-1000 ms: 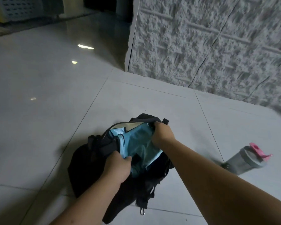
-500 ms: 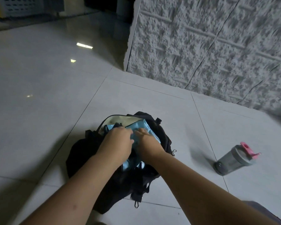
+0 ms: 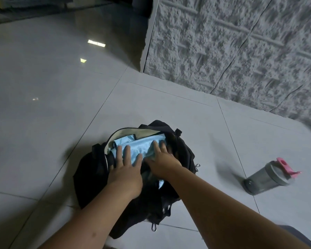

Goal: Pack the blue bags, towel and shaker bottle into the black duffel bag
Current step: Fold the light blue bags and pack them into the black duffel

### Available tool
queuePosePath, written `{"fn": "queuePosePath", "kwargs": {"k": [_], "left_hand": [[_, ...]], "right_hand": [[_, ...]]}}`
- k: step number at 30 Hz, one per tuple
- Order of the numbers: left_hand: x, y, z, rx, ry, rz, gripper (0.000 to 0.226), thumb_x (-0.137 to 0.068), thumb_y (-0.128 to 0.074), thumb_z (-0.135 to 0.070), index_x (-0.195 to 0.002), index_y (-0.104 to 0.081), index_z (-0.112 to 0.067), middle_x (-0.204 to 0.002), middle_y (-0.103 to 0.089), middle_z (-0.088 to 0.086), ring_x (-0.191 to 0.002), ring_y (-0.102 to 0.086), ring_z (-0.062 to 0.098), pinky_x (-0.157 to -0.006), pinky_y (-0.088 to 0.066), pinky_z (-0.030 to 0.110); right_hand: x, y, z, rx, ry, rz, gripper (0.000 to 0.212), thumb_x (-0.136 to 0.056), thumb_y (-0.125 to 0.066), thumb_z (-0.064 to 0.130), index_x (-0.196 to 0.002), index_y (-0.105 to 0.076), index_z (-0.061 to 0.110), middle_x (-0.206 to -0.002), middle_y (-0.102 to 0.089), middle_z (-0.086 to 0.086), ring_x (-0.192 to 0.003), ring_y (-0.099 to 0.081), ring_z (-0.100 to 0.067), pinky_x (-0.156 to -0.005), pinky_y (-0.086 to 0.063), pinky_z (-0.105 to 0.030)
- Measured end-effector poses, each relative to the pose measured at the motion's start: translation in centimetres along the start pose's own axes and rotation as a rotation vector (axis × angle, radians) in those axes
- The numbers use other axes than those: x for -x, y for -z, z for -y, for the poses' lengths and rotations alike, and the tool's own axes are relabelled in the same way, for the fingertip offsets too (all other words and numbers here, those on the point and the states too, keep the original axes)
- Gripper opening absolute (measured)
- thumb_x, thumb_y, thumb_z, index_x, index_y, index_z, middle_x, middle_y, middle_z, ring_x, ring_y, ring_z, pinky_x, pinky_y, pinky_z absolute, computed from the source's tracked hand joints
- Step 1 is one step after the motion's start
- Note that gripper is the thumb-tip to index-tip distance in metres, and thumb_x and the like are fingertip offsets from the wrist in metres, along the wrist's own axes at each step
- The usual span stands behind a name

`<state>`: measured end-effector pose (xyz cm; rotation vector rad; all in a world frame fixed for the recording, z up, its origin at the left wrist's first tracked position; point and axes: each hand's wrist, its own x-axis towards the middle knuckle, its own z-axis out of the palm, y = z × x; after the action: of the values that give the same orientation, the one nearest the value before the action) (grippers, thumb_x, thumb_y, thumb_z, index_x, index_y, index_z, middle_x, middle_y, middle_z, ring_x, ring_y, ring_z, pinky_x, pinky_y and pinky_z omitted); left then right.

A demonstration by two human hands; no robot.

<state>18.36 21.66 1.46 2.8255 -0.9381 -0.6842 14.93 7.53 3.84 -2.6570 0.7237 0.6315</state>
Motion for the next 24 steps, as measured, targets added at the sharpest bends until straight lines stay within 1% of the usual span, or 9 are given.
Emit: {"fn": "queuePosePath", "kwargs": {"k": [2, 4, 7, 11, 15, 17, 20, 22, 24], "left_hand": [[-0.1, -0.5, 0.3, 0.058, 0.015, -0.016, 0.101, -0.087, -0.040, 0.006, -0.160, 0.014, -0.038, -0.156, 0.049, 0.013, -0.139, 0.048, 0.045, -0.119, -0.033, 0.045], [-0.1, -0.4, 0.3, 0.100, 0.038, -0.020, 0.103, -0.086, -0.036, 0.010, -0.160, 0.013, -0.042, -0.154, 0.050, 0.018, -0.137, 0.047, 0.049, -0.114, -0.038, 0.043], [-0.2, -0.2, 0.5, 0.150, 0.057, -0.015, 0.093, -0.091, -0.033, 0.004, -0.160, 0.008, -0.044, -0.156, 0.045, 0.022, -0.142, 0.041, 0.051, -0.117, -0.032, 0.049], [-0.2, -0.9, 0.7, 0.225, 0.108, -0.034, 0.094, -0.093, -0.036, -0.002, -0.158, 0.016, -0.047, -0.162, 0.039, 0.013, -0.148, 0.037, 0.041, -0.120, -0.027, 0.048], [-0.1, -1.9, 0.8, 0.247, 0.117, -0.054, 0.098, -0.090, -0.036, -0.001, -0.156, 0.015, -0.052, -0.164, 0.036, 0.008, -0.150, 0.034, 0.037, -0.121, -0.025, 0.046], [-0.3, -2.4, 0.9, 0.233, 0.122, -0.042, 0.095, -0.092, -0.038, -0.006, -0.156, 0.016, -0.051, -0.164, 0.036, 0.009, -0.150, 0.033, 0.038, -0.123, -0.023, 0.048], [-0.6, -2.6, 1.0, 0.212, 0.126, -0.021, 0.092, -0.095, -0.041, -0.014, -0.156, 0.017, -0.051, -0.165, 0.034, 0.010, -0.151, 0.032, 0.038, -0.125, -0.015, 0.051], [-0.8, -2.7, 1.1, 0.220, 0.121, -0.003, 0.091, -0.095, -0.042, -0.017, -0.155, 0.016, -0.051, -0.166, 0.033, 0.009, -0.151, 0.032, 0.037, -0.124, -0.021, 0.051], [-1.0, -2.8, 1.1, 0.221, 0.116, 0.006, 0.090, -0.095, -0.044, -0.021, -0.155, 0.015, -0.052, -0.166, 0.032, 0.009, -0.152, 0.031, 0.037, -0.122, -0.026, 0.051]], "right_hand": [[0.1, 0.1, 0.3, 0.034, 0.019, 0.025, 0.054, -0.109, -0.034, 0.041, -0.161, -0.021, 0.039, -0.172, 0.017, 0.004, -0.159, 0.000, -0.034, -0.125, -0.022, -0.052], [-0.5, 0.0, 0.6, -0.036, -0.029, -0.040, 0.067, -0.105, -0.038, 0.046, -0.164, -0.009, 0.032, -0.173, 0.014, 0.004, -0.160, 0.000, -0.030, -0.125, -0.023, -0.052], [-1.6, -0.5, 1.2, -0.054, -0.031, -0.095, 0.083, -0.098, -0.043, 0.041, -0.164, 0.006, 0.030, -0.172, 0.017, 0.004, -0.159, 0.012, -0.023, -0.124, -0.017, -0.053], [-2.2, -1.0, 1.0, -0.112, -0.009, -0.019, 0.080, -0.099, -0.037, 0.043, -0.163, 0.012, 0.035, -0.171, 0.022, 0.004, -0.159, 0.015, -0.026, -0.126, -0.013, -0.052], [-2.4, -2.3, 0.3, -0.094, -0.014, 0.006, 0.072, -0.104, -0.029, 0.048, -0.162, 0.012, 0.037, -0.170, 0.026, 0.003, -0.156, -0.021, -0.033, -0.116, -0.033, -0.049], [-2.6, -3.0, 0.4, -0.100, -0.008, 0.016, 0.067, -0.106, -0.025, 0.053, -0.162, 0.009, 0.039, -0.169, 0.027, 0.001, -0.154, -0.028, -0.034, -0.115, -0.036, -0.050], [-3.0, -3.4, 0.5, -0.103, -0.018, 0.008, 0.067, -0.107, -0.025, 0.055, -0.163, 0.007, 0.037, -0.169, 0.029, 0.000, -0.156, -0.021, -0.035, -0.117, -0.034, -0.052], [-3.0, -3.4, 0.5, -0.091, -0.004, 0.022, 0.060, -0.110, -0.027, 0.046, -0.164, -0.004, 0.035, -0.169, 0.029, -0.004, -0.159, -0.001, -0.035, -0.120, -0.028, -0.054], [-3.1, -3.6, 0.2, -0.098, 0.018, 0.012, 0.060, -0.110, -0.028, 0.046, -0.164, -0.004, 0.035, -0.169, 0.027, -0.005, -0.159, -0.003, -0.035, -0.121, -0.026, -0.050]]}}
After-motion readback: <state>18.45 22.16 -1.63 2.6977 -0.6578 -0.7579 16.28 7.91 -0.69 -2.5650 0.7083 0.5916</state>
